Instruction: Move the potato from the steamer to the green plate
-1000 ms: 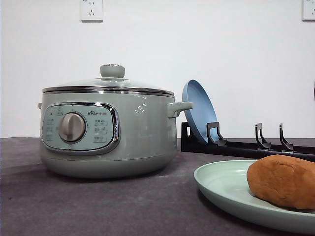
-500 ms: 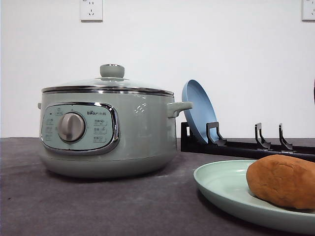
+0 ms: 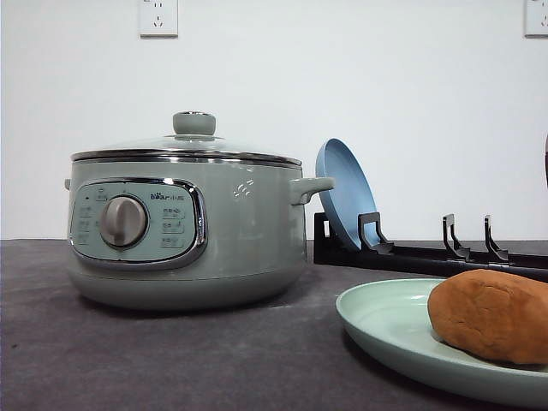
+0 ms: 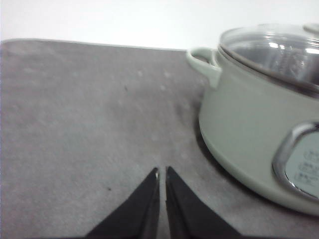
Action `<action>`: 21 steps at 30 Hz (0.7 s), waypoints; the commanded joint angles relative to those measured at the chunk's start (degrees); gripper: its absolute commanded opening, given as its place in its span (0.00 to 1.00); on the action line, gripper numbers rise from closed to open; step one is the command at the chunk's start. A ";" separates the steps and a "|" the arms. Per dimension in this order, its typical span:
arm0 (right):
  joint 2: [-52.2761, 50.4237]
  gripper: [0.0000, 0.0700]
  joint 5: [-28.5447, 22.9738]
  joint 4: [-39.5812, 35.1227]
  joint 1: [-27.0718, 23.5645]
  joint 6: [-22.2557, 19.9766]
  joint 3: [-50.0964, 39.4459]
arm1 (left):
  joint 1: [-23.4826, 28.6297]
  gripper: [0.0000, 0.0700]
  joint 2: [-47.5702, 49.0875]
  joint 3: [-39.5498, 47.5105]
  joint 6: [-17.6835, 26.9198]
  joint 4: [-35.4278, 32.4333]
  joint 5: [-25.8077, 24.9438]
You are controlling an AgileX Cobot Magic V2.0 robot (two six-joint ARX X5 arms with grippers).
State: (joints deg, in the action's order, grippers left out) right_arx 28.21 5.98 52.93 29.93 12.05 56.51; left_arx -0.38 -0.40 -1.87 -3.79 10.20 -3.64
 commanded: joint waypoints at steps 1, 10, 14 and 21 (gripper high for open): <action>0.11 0.04 -0.07 -0.61 0.31 0.33 0.44 | 0.09 0.04 0.22 1.20 0.24 0.63 1.31; 0.11 0.04 -0.07 -0.63 0.31 0.33 0.44 | 0.00 0.04 0.22 1.20 0.26 0.70 5.21; 0.11 0.04 -0.07 -0.61 0.31 0.33 0.44 | -0.31 0.04 0.24 1.20 0.24 0.66 5.18; 0.11 0.04 -0.07 -0.61 0.31 0.33 0.44 | -0.39 0.04 0.22 1.20 0.24 0.66 5.18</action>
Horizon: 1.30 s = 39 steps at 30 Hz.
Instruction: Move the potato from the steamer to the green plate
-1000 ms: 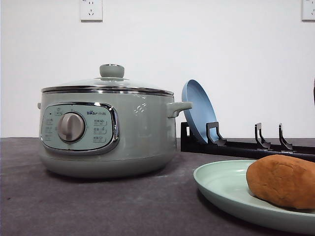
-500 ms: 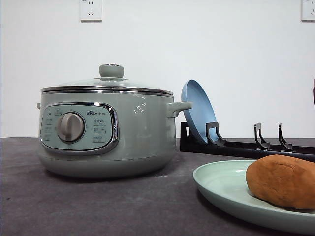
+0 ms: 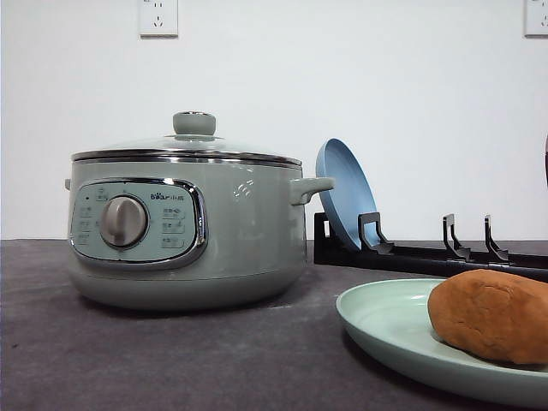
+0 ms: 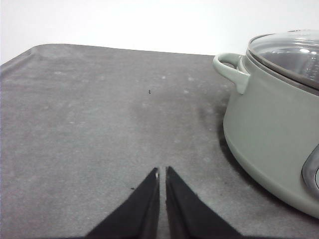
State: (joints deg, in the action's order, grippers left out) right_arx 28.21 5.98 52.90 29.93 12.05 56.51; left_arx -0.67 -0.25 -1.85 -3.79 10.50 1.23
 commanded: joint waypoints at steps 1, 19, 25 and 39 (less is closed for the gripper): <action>0.11 0.04 -0.07 -0.59 0.31 0.33 0.44 | -0.11 0.04 0.07 1.18 0.24 0.35 0.31; -1.35 0.04 -0.02 -0.94 -4.39 0.25 -0.54 | -0.11 0.04 0.07 1.16 0.26 0.35 0.31; -10.03 0.04 -0.22 -16.54 -18.40 -3.68 -14.64 | -0.11 0.04 0.07 1.16 0.26 0.35 0.31; -25.84 0.04 -0.26 -44.04 -31.80 -8.74 -50.93 | -0.11 0.04 0.07 1.16 0.26 0.35 0.31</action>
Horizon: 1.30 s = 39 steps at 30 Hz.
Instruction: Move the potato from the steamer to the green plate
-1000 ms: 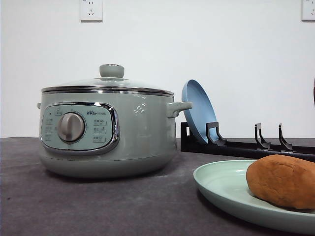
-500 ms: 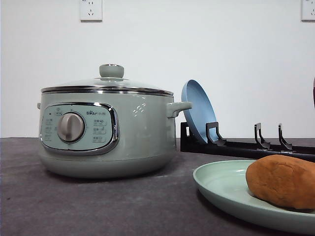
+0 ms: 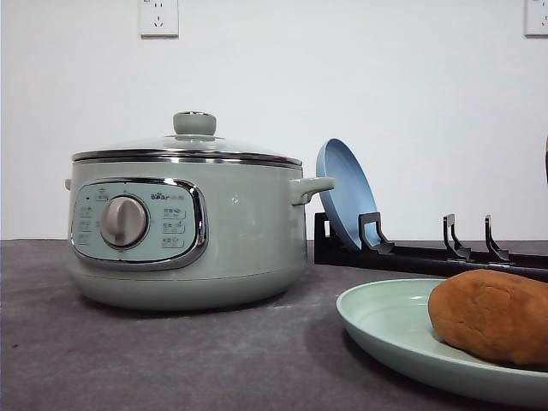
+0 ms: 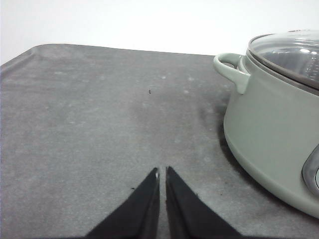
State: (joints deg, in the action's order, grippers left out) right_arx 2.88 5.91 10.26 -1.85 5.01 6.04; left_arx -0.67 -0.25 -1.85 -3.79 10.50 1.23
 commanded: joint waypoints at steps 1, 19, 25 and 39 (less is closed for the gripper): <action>-1.11 0.04 -0.17 -1.41 -0.02 -2.16 -1.50 | -0.11 0.04 0.07 1.16 0.26 0.35 0.31; -2.68 0.04 0.00 -1.37 0.02 -4.78 -5.40 | -0.09 0.04 0.07 1.16 0.26 0.35 0.31; -2.68 0.04 0.00 -1.35 -0.02 -4.78 -5.40 | -0.09 0.04 0.07 1.16 0.26 0.35 0.31; -2.68 0.04 0.00 -1.35 -0.02 -4.78 -5.40 | -0.09 0.04 0.07 1.16 0.26 0.35 0.31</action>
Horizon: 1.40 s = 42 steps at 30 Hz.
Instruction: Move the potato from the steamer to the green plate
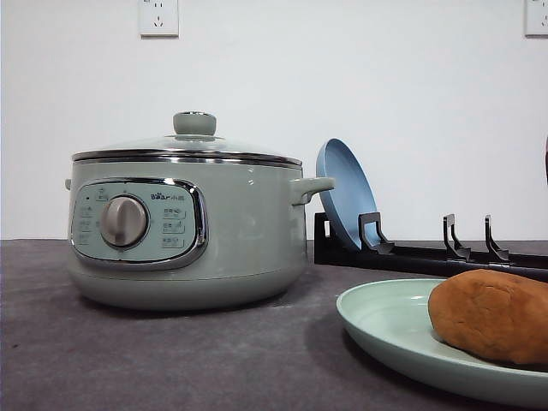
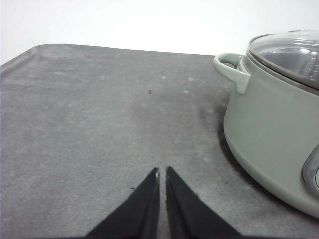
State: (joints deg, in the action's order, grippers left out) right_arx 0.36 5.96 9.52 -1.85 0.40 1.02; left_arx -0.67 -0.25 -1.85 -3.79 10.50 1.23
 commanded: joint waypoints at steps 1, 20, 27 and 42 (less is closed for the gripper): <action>-0.15 0.04 -0.04 -0.61 -0.02 -0.17 -0.37 | -0.09 0.04 0.07 1.16 0.26 0.35 0.31; -0.15 0.04 -0.04 -0.61 -0.02 -0.17 -0.37 | -0.11 0.04 0.07 1.16 0.26 0.35 0.31; -0.15 0.04 -0.04 -0.61 -0.02 -0.17 -0.37 | -0.11 0.04 0.07 1.16 0.26 0.35 0.31; -0.15 0.04 -0.04 -0.61 -0.02 -0.17 -0.37 | -0.09 0.04 0.07 1.16 0.26 0.35 0.31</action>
State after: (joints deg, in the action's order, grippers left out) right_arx 0.36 5.96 9.50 -1.85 0.40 1.02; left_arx -0.67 -0.25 -1.85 -3.79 10.50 1.23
